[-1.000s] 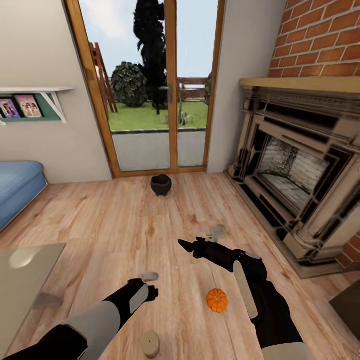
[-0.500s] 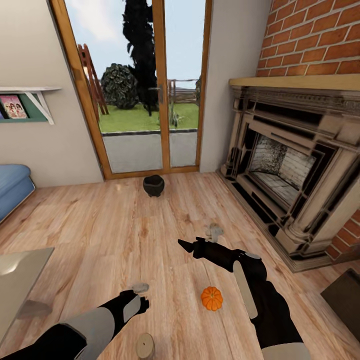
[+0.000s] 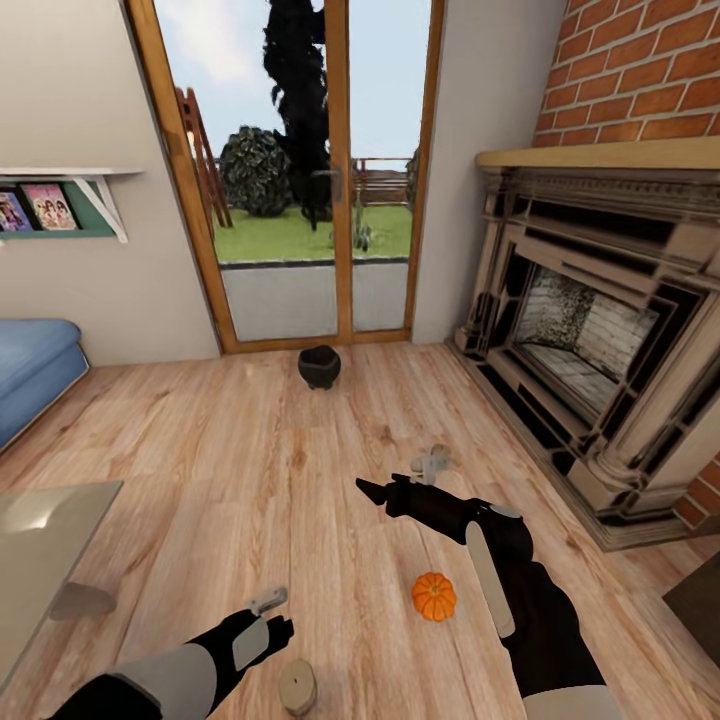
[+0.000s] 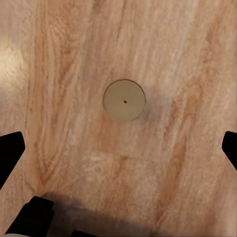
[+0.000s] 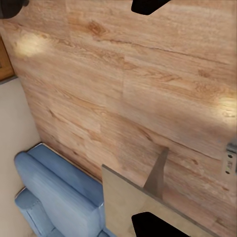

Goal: Place each of the two pumpkins and all three candles from the living room inside a cabinet in the living room (use any cabinet), then make sure every cabinet is closed, and position the cauldron so it is next to a table in the living room.

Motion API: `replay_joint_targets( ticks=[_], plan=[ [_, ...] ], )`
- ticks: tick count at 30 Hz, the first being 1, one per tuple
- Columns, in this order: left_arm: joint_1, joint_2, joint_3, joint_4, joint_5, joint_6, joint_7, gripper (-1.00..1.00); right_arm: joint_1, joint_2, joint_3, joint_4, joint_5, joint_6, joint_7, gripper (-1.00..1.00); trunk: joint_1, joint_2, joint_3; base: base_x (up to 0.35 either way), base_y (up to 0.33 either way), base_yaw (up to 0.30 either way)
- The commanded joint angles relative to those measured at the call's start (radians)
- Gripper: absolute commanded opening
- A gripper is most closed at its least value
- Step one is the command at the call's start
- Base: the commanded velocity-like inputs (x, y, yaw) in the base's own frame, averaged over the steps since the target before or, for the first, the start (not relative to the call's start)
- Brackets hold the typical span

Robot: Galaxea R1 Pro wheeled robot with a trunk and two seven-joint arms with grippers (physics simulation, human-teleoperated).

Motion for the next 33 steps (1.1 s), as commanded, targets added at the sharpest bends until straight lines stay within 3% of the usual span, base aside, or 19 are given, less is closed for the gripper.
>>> replay_joint_targets(
  ticks=[1, 15, 21, 33],
  plan=[
    [0.002, 0.0, 0.0, 0.0, 0.0, 0.0, 0.0, 1.0, 0.0, 0.0, 0.001, 0.0, 0.0, 0.001, 0.0, 1.0, 0.004, -0.007, -0.003, 0.0, 0.0, 0.005],
    [0.004, -0.005, -0.006, -0.018, -0.004, 0.001, 0.002, 1.0, 0.0, 0.0, 0.002, 0.0, 0.0, 0.0, 0.0, 1.0, 0.058, -0.105, -0.047, 0.0, 0.0, 0.0],
    [0.001, -0.006, -0.008, -0.09, -0.005, 0.019, 0.012, 1.0, 0.0, 0.0, 0.003, 0.0, 0.001, 0.002, 0.001, 1.0, 0.081, -0.147, -0.066, 0.0, 0.0, 0.0],
    [0.002, 0.0, -0.009, -0.106, -0.006, 0.023, 0.012, 1.0, 0.0, 0.0, 0.011, -0.002, 0.001, 0.004, 0.002, 1.0, 0.127, -0.231, -0.103, 0.0, 0.0, 0.0]
  ],
)
